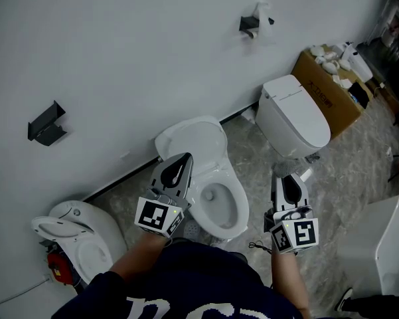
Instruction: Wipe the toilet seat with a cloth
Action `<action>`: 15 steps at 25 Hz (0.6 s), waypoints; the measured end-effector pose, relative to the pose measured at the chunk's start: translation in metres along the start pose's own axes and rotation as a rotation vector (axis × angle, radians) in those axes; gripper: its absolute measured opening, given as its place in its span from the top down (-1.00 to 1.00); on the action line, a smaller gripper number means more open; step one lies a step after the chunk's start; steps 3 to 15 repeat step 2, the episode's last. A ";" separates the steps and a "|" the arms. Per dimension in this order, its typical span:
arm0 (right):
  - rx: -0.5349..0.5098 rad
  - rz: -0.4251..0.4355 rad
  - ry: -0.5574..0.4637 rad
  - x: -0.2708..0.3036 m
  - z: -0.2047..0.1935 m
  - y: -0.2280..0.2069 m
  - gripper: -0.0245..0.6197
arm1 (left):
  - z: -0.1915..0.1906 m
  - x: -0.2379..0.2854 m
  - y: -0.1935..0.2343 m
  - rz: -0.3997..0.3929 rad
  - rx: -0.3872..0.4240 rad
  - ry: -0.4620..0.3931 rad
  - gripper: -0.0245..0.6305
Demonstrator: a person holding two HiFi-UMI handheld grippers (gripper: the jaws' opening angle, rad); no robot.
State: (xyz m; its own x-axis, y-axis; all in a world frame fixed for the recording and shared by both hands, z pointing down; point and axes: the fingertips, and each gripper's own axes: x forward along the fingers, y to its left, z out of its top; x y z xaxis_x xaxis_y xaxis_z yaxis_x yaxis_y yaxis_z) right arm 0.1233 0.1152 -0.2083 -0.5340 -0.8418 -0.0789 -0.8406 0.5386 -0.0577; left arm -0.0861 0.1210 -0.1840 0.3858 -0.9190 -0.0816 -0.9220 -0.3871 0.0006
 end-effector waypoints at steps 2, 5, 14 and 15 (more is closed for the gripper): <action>0.007 0.006 -0.002 0.001 0.002 0.001 0.77 | 0.001 -0.001 0.001 0.004 -0.002 -0.001 0.89; 0.007 0.006 -0.002 0.001 0.002 0.001 0.77 | 0.001 -0.001 0.001 0.004 -0.002 -0.001 0.89; 0.007 0.006 -0.002 0.001 0.002 0.001 0.77 | 0.001 -0.001 0.001 0.004 -0.002 -0.001 0.89; 0.007 0.006 -0.002 0.001 0.002 0.001 0.77 | 0.001 -0.001 0.001 0.004 -0.002 -0.001 0.89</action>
